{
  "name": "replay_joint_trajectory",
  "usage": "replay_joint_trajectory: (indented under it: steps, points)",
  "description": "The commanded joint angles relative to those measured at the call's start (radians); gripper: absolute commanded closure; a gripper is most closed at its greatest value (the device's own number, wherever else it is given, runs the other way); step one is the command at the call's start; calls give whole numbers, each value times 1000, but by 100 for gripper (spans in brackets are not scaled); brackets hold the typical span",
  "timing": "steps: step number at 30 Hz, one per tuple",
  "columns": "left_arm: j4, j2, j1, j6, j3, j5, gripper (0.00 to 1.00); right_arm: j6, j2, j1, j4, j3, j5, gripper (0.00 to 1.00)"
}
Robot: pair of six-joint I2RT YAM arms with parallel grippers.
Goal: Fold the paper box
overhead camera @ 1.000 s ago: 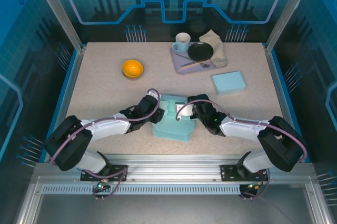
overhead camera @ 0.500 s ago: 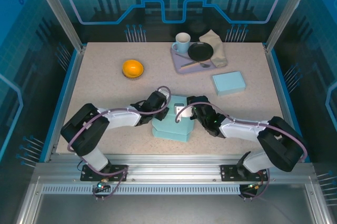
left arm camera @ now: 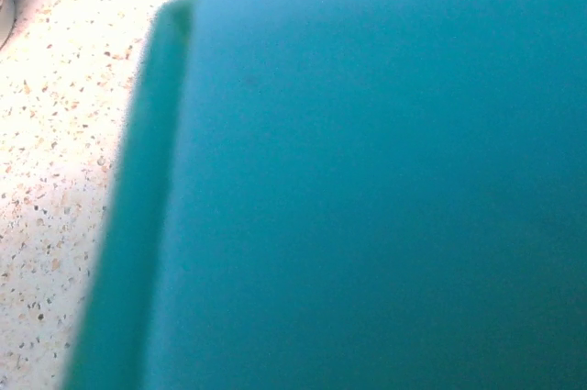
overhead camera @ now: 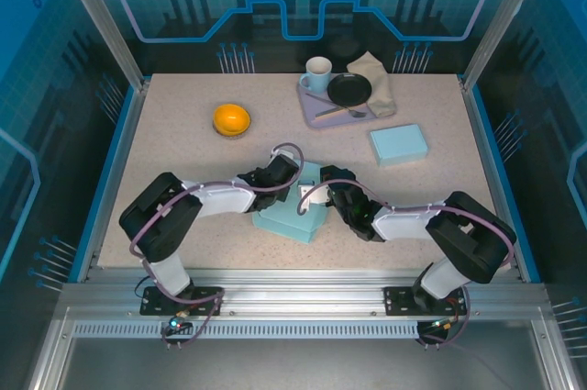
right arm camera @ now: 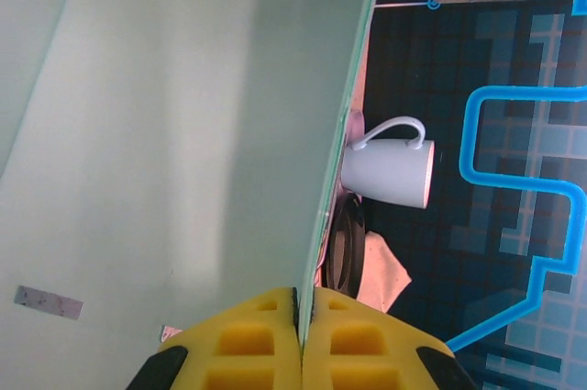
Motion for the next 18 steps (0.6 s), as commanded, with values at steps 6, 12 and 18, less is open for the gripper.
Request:
replay_joint_trajectory:
  steps: [6,12,18]
  points:
    - [-278,71,58,-190,83,-242,83,-44,1,-22,-135,-29,9,100]
    - [-308,72,74,-207,95,-221,79,-33,-3,-17,-136,-28,9,100]
    - [-258,21,73,-162,70,-137,66,-20,23,4,-137,-19,17,100]
